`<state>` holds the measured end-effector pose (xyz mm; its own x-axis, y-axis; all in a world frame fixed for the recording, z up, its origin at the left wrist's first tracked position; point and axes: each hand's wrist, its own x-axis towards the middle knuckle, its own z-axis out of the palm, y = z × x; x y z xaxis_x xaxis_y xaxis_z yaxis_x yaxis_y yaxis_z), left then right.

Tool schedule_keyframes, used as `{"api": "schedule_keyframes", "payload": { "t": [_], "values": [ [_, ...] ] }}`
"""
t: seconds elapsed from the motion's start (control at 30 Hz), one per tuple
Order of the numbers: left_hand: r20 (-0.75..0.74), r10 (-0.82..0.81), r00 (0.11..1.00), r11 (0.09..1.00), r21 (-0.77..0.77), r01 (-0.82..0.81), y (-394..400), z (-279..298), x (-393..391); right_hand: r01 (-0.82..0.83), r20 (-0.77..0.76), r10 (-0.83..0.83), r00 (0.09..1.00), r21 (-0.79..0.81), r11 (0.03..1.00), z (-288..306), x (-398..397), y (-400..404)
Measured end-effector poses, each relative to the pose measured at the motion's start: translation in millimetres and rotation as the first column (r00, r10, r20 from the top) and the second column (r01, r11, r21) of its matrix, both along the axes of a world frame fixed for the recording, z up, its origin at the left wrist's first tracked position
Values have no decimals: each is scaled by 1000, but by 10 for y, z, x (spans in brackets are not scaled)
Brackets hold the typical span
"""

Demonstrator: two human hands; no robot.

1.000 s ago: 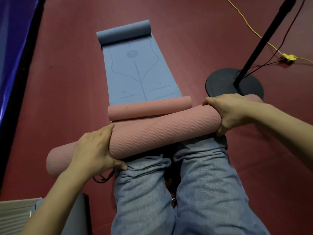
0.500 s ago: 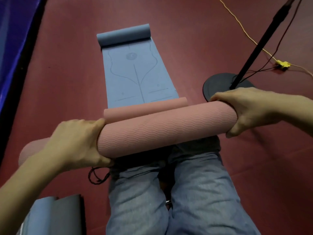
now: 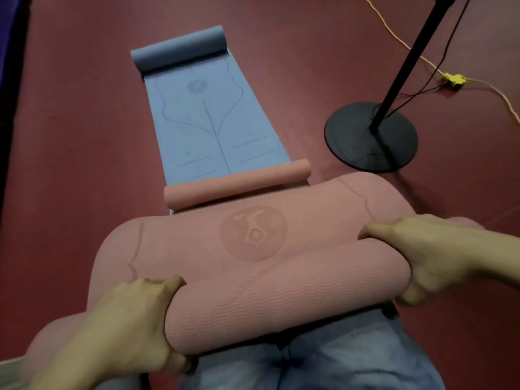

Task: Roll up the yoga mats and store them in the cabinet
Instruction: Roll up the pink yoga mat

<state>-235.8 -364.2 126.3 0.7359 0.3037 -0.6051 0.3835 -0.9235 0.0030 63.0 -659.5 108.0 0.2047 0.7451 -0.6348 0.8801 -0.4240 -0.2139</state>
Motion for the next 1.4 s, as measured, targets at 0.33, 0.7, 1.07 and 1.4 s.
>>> {"api": "schedule_keyframes", "payload": {
  "t": [0.33,0.7,1.07,1.4],
  "values": [
    [-75,24,997,985,-169,-36,329,-107,323,-35,62,19,998,269,963,-221,48,-10],
    [108,168,980,945,-300,-129,312,-177,171,-49,164,20,986,173,984,-223,25,121],
    [279,1,960,1000,-13,3,22,-49,95,19,-35,-16,999,82,996,-175,196,281],
    [300,-77,951,982,189,20,-125,-375,64,-3,116,-27,993,251,968,-209,15,123]
  ]
}}
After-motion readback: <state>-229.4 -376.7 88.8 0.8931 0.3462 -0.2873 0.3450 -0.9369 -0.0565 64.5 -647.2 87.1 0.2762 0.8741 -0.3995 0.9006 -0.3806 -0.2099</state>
